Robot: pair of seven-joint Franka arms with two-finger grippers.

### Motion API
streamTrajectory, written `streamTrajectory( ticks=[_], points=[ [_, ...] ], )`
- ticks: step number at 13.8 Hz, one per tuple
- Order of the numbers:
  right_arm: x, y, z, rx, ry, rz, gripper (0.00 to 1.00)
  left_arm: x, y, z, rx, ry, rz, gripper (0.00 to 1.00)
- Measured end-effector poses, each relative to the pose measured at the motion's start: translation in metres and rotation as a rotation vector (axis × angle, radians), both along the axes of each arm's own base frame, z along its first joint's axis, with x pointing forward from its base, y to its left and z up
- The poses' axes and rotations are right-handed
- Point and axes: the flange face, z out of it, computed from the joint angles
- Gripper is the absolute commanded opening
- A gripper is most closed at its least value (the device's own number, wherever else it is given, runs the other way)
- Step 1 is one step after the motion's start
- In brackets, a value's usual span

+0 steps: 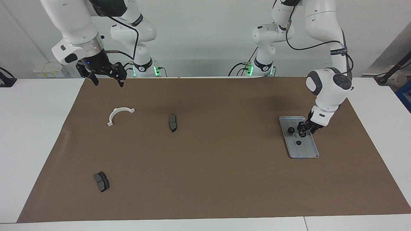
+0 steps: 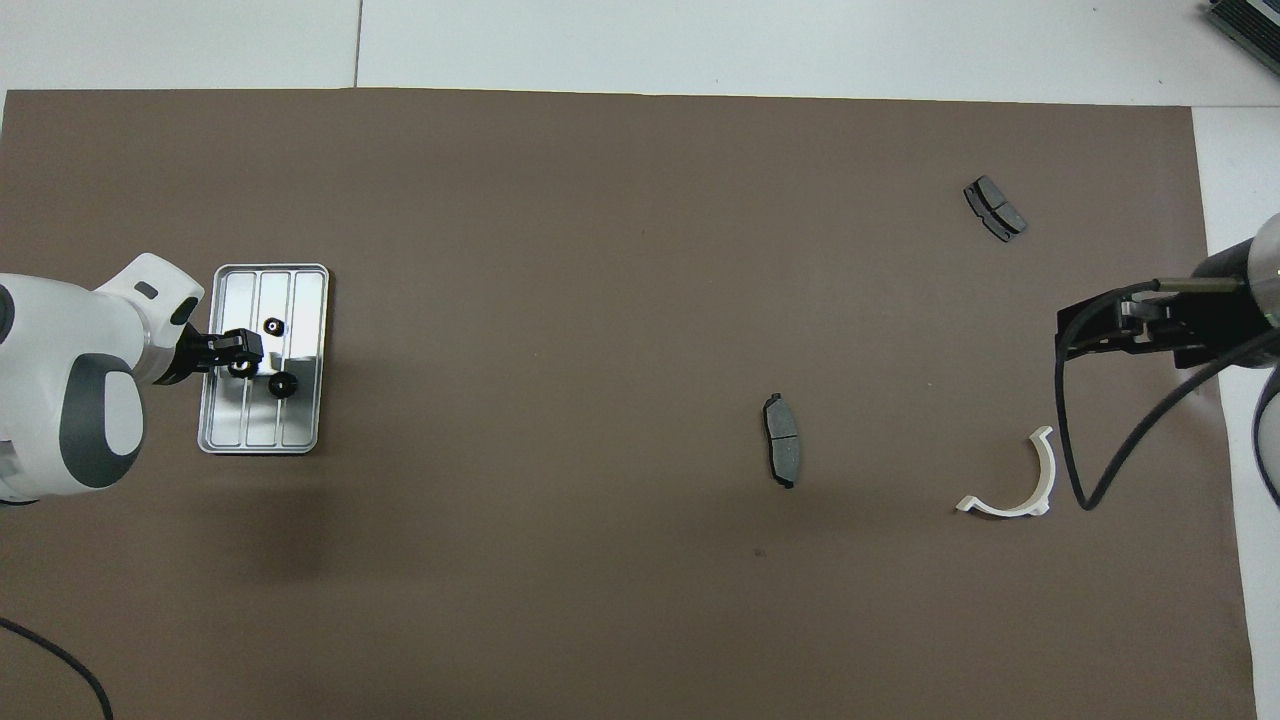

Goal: Place bearing gear from tray to pile
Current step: 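Close the left gripper on the black gear and lift it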

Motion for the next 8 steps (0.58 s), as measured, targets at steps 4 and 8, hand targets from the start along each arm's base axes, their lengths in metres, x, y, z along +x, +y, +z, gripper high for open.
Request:
streamTrajectory(
  ticks=[4,8],
  points=[
    [0.0000,-0.0008,0.0000,0.000,0.000,-0.001,1.00,-0.0017,-0.0005,-0.0055,0.004,0.009,-0.061,0.58],
    [0.0000,-0.0008,0.0000,0.000,0.000,-0.001,1.00,-0.0055,-0.0011,-0.0103,0.004,0.020,-0.075,0.47]
  ],
)
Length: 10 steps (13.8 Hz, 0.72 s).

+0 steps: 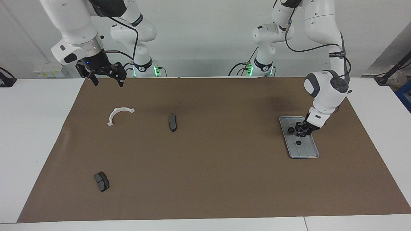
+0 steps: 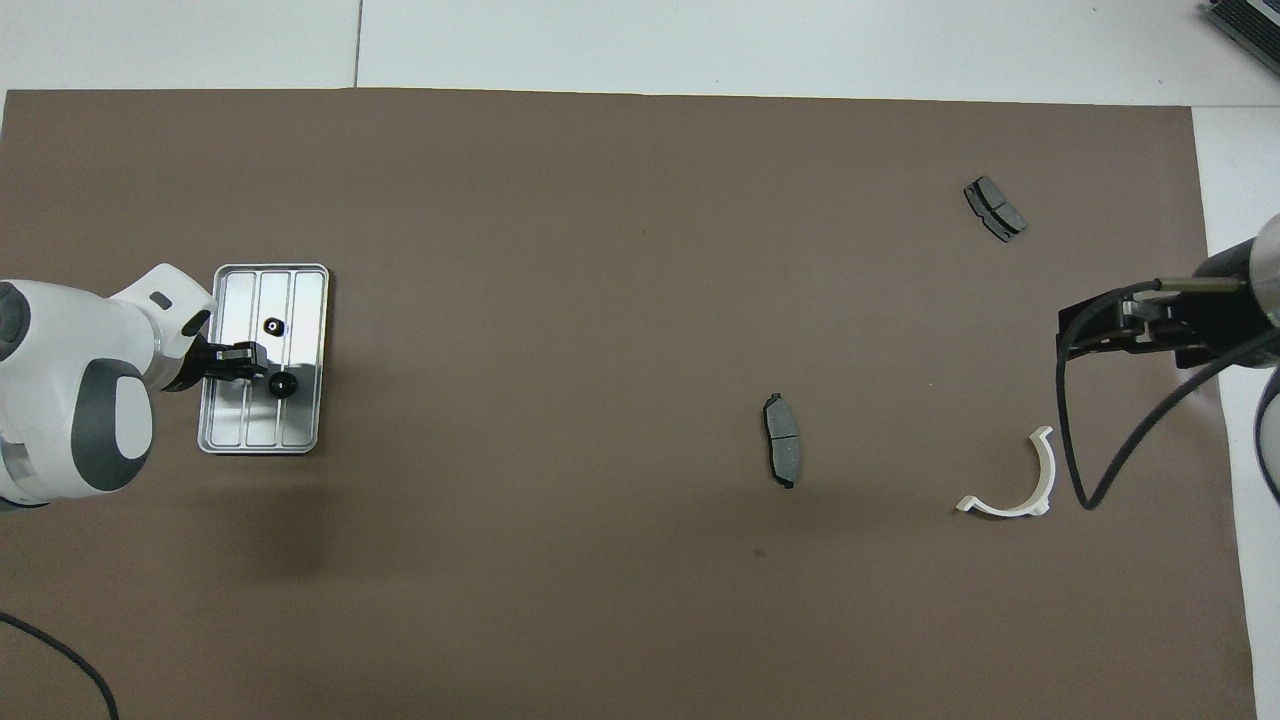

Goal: Place bearing gear from tray to pile
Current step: 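Close the left gripper on the black gear and lift it, then carry the gear with the left gripper to mid-table and release it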

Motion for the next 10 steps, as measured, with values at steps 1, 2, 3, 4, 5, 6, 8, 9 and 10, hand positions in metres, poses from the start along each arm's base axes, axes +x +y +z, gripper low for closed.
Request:
streamTrajectory(
  ticks=[1,2,3,4,5,6,8,9,10],
  points=[
    [0.0000,0.0000,0.0000,0.000,0.000,0.000,1.00,0.0000,-0.0009,0.0009,0.000,-0.002,-0.003,0.40],
    [0.0000,0.0000,0.0000,0.000,0.000,0.000,1.00,-0.0003,-0.0014,0.0008,0.000,-0.001,-0.004,0.37],
    [0.0000,0.0000,0.0000,0.000,0.000,0.000,1.00,-0.0002,-0.0028,0.0020,0.000,-0.003,-0.007,0.34],
    [0.0000,0.0000,0.0000,0.000,0.000,0.000,1.00,-0.0003,-0.0035,0.0020,0.000,-0.003,-0.008,0.32],
    [0.0000,0.0000,0.0000,0.000,0.000,0.000,1.00,-0.0003,-0.0035,0.0022,0.000,-0.003,-0.008,0.29],
    [0.0000,0.0000,0.0000,0.000,0.000,0.000,1.00,-0.0003,-0.0036,0.0022,0.000,-0.003,-0.008,0.27],
    [0.0000,0.0000,0.0000,0.000,0.000,0.000,1.00,-0.0003,-0.0036,0.0022,0.000,-0.003,-0.008,0.21],
    [0.0000,0.0000,0.0000,0.000,0.000,0.000,1.00,-0.0003,-0.0036,0.0022,0.000,-0.003,-0.008,0.14],
    [0.0000,0.0000,0.0000,0.000,0.000,0.000,1.00,-0.0003,-0.0036,0.0022,0.000,-0.003,-0.008,0.11]
  ],
)
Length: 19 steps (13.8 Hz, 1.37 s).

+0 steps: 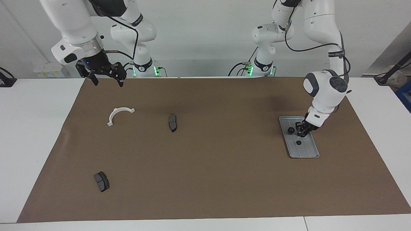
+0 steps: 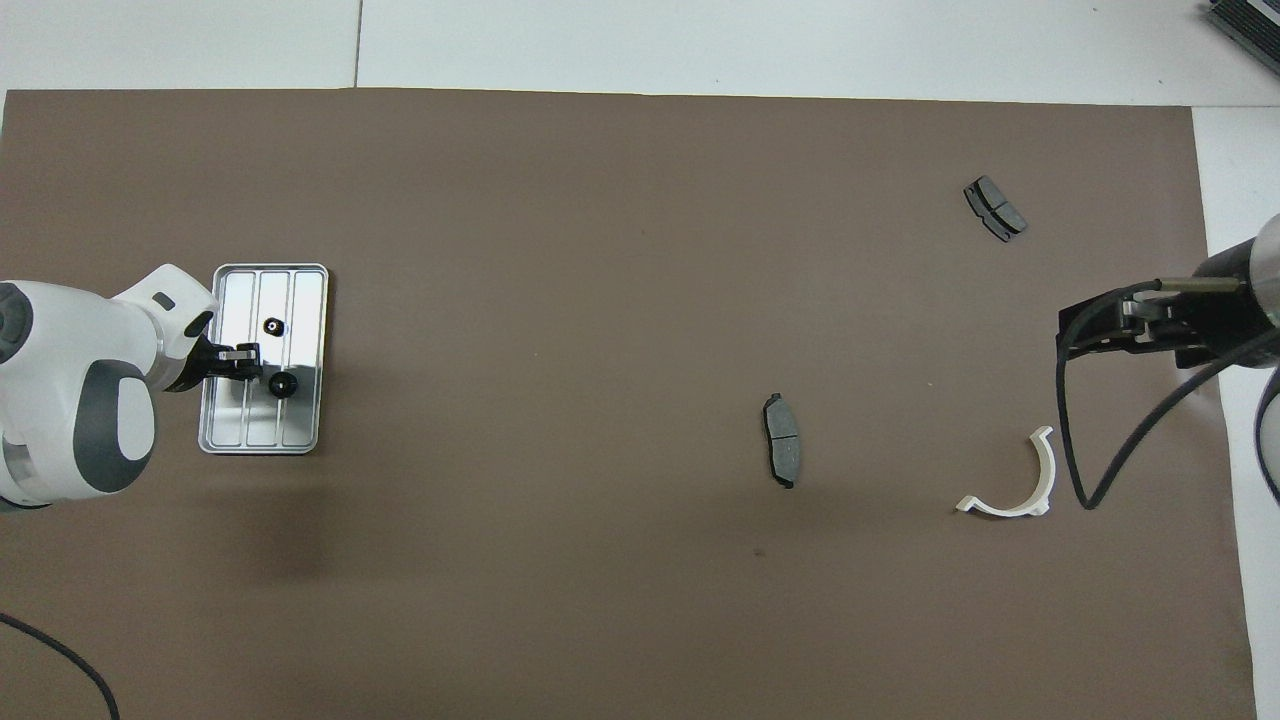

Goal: Place bearing gear from tray to pile
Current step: 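Carry the gear with the left gripper to mid-table and release it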

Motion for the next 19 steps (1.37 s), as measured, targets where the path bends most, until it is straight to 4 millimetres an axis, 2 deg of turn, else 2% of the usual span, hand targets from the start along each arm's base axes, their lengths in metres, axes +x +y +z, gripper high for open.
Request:
streamTrajectory(
  ticks=[2,4,7,8,10,12,14,17,19],
  points=[
    [0.000,0.000,0.000,0.000,0.000,0.000,1.00,0.001,0.000,0.001,0.000,-0.003,-0.001,0.04],
    [0.000,0.000,0.000,0.000,0.000,0.000,1.00,0.010,-0.006,0.013,0.002,-0.019,-0.017,0.02],
    [0.000,0.000,0.000,0.000,0.000,0.000,1.00,0.034,-0.042,0.053,-0.002,-0.017,-0.045,0.02],
    [0.000,0.000,0.000,0.000,0.000,0.000,1.00,0.038,-0.061,0.063,-0.006,-0.018,-0.030,0.02],
    [0.000,0.000,0.000,0.000,0.000,0.000,1.00,0.037,-0.124,0.070,-0.020,-0.020,0.015,0.02],
    [0.000,0.000,0.000,0.000,0.000,0.000,1.00,0.021,-0.203,0.066,-0.033,-0.008,0.041,0.02],
    [0.000,0.000,0.000,0.000,0.000,-0.001,1.00,0.000,-0.265,0.063,-0.038,0.001,0.034,0.02],
    [0.000,-0.002,0.000,0.000,0.001,-0.003,1.00,-0.029,-0.323,0.058,-0.038,0.015,0.001,0.02],
    [0.000,-0.003,-0.001,0.000,0.002,-0.005,1.00,-0.042,-0.347,0.054,-0.037,0.020,-0.025,0.03]
  ],
)
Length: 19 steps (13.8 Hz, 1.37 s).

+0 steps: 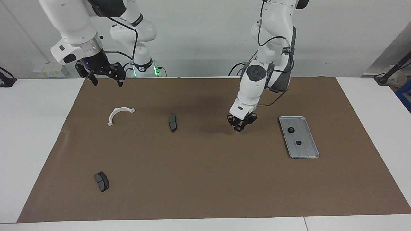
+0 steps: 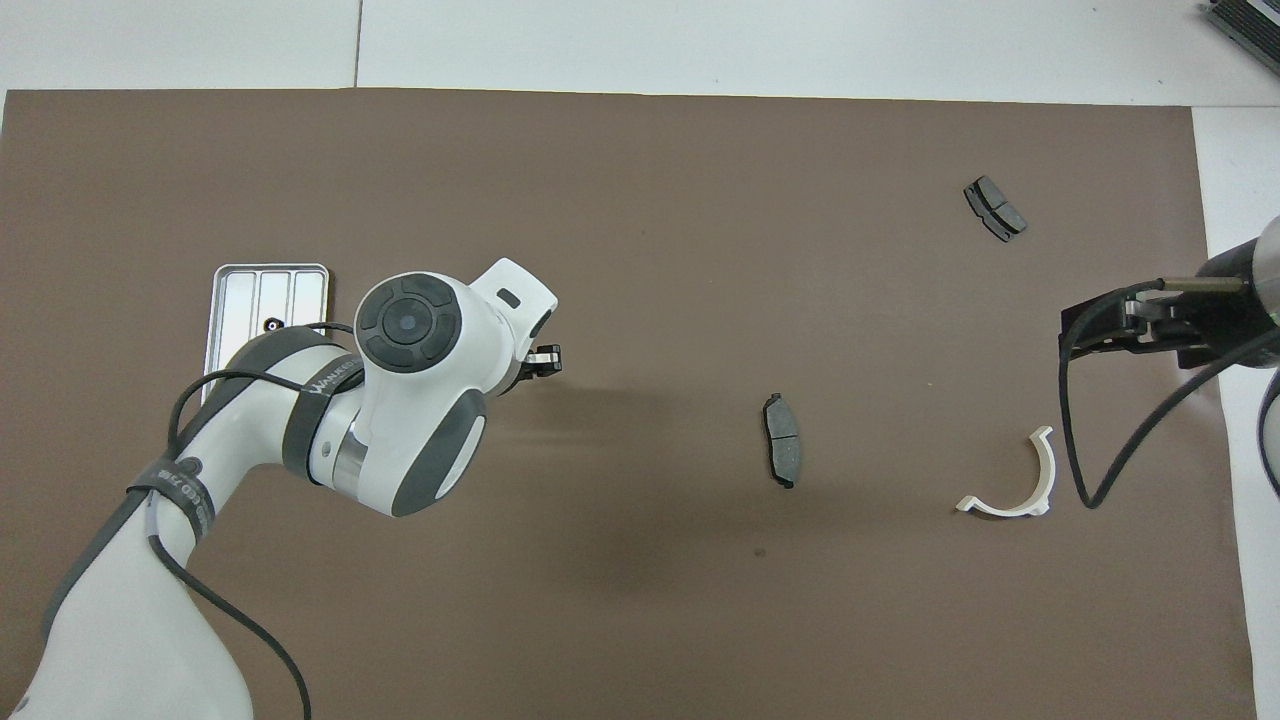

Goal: Place bearing gear from tray to pile
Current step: 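Carry the gear with the left gripper to mid-table and release it, then reach the right gripper to the gear while the left gripper returns to tray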

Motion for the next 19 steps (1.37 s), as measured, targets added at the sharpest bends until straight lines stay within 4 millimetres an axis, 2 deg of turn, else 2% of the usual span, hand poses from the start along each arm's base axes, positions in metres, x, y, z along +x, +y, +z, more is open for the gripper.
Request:
streamTrajectory(
  ticks=[3,4,7,8,12,14,16,19],
  points=[
    [0.000,-0.007,-0.002,0.000,0.005,-0.013,1.00,-0.015,-0.030,-0.006,-0.011,-0.012,-0.022,0.28],
    [0.000,-0.010,-0.003,0.000,0.007,-0.018,1.00,-0.020,-0.040,-0.008,-0.018,-0.020,-0.030,0.44],
    [0.000,-0.012,-0.005,0.000,0.011,-0.022,1.00,-0.029,-0.058,-0.009,-0.027,-0.029,-0.048,0.72],
    [0.000,-0.012,-0.006,0.000,0.012,-0.022,1.00,-0.030,-0.061,-0.007,-0.029,-0.032,-0.048,0.78],
    [0.001,-0.008,-0.007,0.000,-0.005,-0.015,1.00,-0.018,-0.056,0.006,-0.031,-0.041,-0.026,0.78],
    [0.005,-0.001,-0.011,0.003,-0.036,-0.002,1.00,0.009,-0.030,0.031,-0.022,-0.034,0.034,0.78],
    [0.009,0.019,-0.022,0.008,-0.060,0.034,1.00,0.044,0.019,0.055,-0.019,-0.040,0.121,0.78],
    [0.007,0.062,-0.037,0.012,-0.070,0.086,1.00,0.076,0.096,0.058,-0.003,-0.039,0.169,0.78]
  ],
)
